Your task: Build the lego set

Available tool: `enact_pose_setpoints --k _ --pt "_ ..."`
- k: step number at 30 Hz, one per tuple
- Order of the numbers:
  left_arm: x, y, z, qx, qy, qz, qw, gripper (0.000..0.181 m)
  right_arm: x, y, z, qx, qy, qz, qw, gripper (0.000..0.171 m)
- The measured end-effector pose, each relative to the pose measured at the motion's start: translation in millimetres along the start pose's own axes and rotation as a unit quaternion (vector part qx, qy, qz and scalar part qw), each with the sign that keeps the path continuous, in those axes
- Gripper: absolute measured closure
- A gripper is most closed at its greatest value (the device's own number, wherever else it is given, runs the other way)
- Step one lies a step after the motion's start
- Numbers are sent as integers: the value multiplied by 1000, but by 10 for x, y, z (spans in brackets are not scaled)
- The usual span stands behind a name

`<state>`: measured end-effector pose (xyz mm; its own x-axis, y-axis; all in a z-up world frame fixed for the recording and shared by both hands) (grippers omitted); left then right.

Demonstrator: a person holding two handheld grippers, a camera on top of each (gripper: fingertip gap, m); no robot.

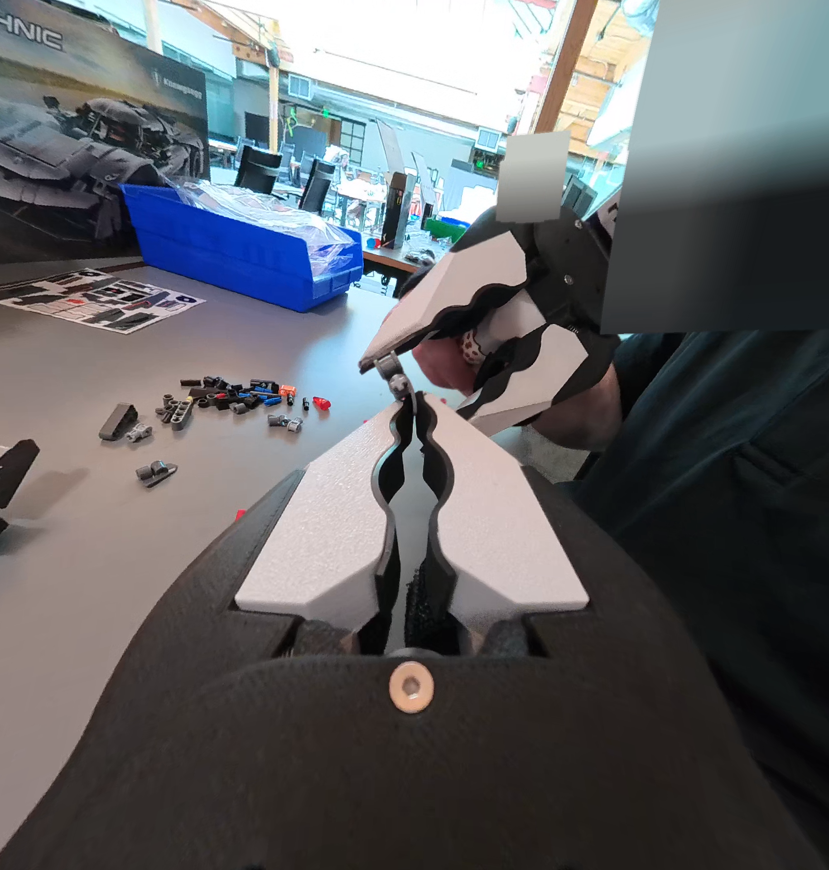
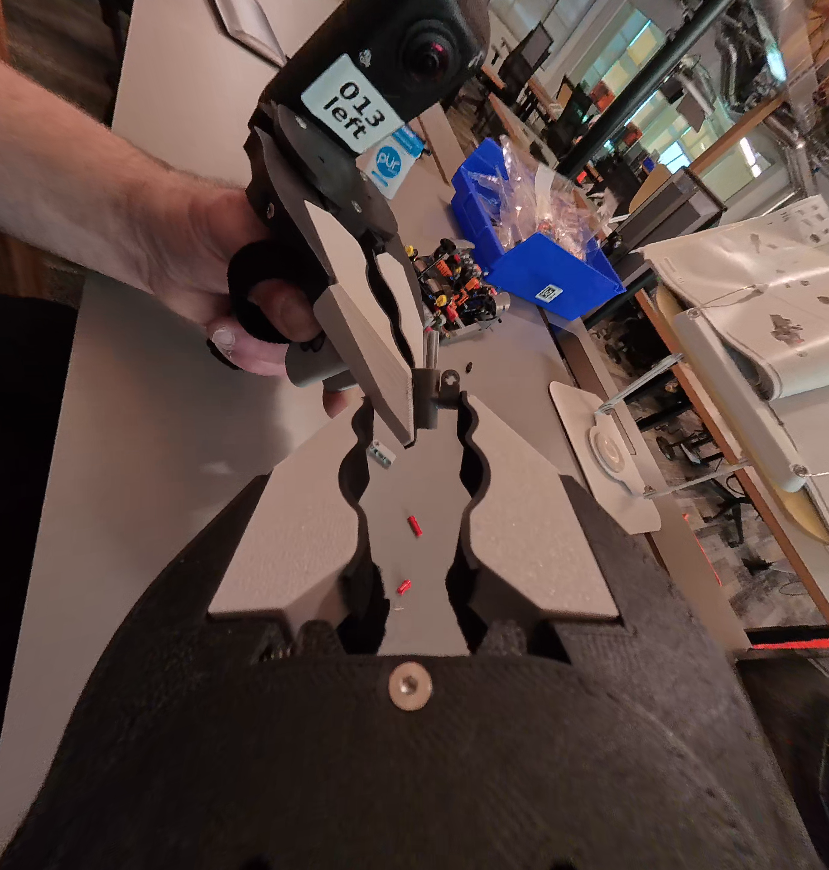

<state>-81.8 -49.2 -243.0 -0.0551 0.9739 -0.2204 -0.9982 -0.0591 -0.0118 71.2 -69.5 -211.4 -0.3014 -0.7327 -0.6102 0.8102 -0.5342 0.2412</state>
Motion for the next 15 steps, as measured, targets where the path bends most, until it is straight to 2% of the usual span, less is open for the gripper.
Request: enact_pose_setpoints --k 1,4,5,6,9,15 --pt "15 -5 -23 6 3 0 1000 181 1 -10 -15 8 4 5 1000 137" --pt "6 -18 -32 -15 16 -9 1000 181 -34 22 -4 -4 -22 19 1000 134" --pt "-7 -18 -27 -18 11 -4 1000 181 -74 39 4 -8 -48 27 998 115" --pt "-21 -26 -24 -17 6 -8 1000 181 -129 69 1 -13 -75 40 996 110" --pt "-52 -37 -30 2 -12 -15 1000 181 -292 173 -41 -30 -137 73 987 130" --pt "-197 -163 70 28 -70 -35 997 181 -391 273 -82 -69 -264 181 945 142"
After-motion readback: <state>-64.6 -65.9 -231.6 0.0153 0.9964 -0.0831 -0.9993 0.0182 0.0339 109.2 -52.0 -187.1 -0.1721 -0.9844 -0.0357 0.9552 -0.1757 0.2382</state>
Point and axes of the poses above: each gripper's, where its closed fingertips meet, y back along the fingers, z out of its top, x = y × z across the jaws, the point moved 10 cm from there along y, back along the fingers, and after that the axes turned 8 degrees about -z, right-handed, at the moved point
